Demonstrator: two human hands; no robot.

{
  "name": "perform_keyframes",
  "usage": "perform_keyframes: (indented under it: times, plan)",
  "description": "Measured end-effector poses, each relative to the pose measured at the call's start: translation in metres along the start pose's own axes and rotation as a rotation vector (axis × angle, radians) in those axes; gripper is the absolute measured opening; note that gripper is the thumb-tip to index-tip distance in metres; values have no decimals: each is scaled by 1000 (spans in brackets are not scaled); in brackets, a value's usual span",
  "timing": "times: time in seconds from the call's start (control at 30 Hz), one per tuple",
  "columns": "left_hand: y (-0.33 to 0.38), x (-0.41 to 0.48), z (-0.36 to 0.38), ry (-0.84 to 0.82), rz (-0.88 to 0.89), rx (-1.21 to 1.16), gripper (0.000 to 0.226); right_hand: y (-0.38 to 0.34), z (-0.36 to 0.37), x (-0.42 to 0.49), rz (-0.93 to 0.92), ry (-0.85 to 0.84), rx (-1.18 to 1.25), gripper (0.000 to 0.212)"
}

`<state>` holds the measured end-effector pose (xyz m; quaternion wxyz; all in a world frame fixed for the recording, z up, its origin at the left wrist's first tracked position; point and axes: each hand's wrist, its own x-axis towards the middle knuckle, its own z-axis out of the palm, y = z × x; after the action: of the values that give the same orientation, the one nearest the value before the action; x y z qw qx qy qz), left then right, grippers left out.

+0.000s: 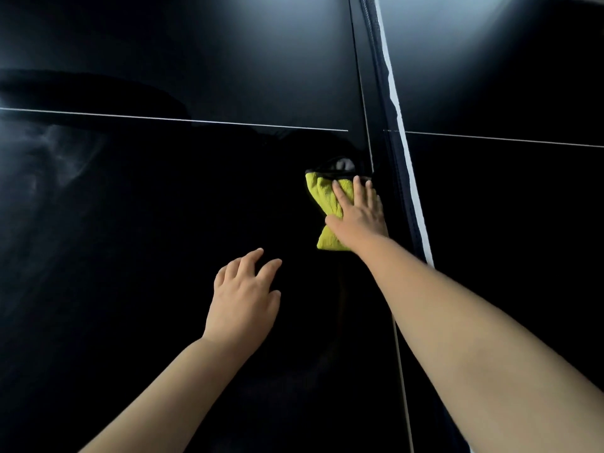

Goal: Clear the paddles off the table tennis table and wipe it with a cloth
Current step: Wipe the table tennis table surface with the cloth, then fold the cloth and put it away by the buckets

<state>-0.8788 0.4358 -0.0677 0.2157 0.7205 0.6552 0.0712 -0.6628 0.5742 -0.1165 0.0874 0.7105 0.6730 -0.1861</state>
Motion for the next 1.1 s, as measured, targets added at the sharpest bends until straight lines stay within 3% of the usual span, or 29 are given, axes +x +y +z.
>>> perform_keyframes:
  times: [0.33,0.53,0.77,0.93,1.1]
  plan:
    - [-22,-111,-26,-49,169,-16,53,-7,88,-263,114,-14,40,72]
    - [-57,-184,-49,-35,262,-3,52,-28,146,-412,321,-19,186,73]
    - [-79,-266,-59,-35,400,12,55,-71,174,-519,523,-50,272,75]
    - [-82,-314,-64,-57,486,3,55,-98,169,-562,616,149,560,69]
    - [-70,-348,-72,-73,554,6,55,-113,137,-588,556,355,731,74]
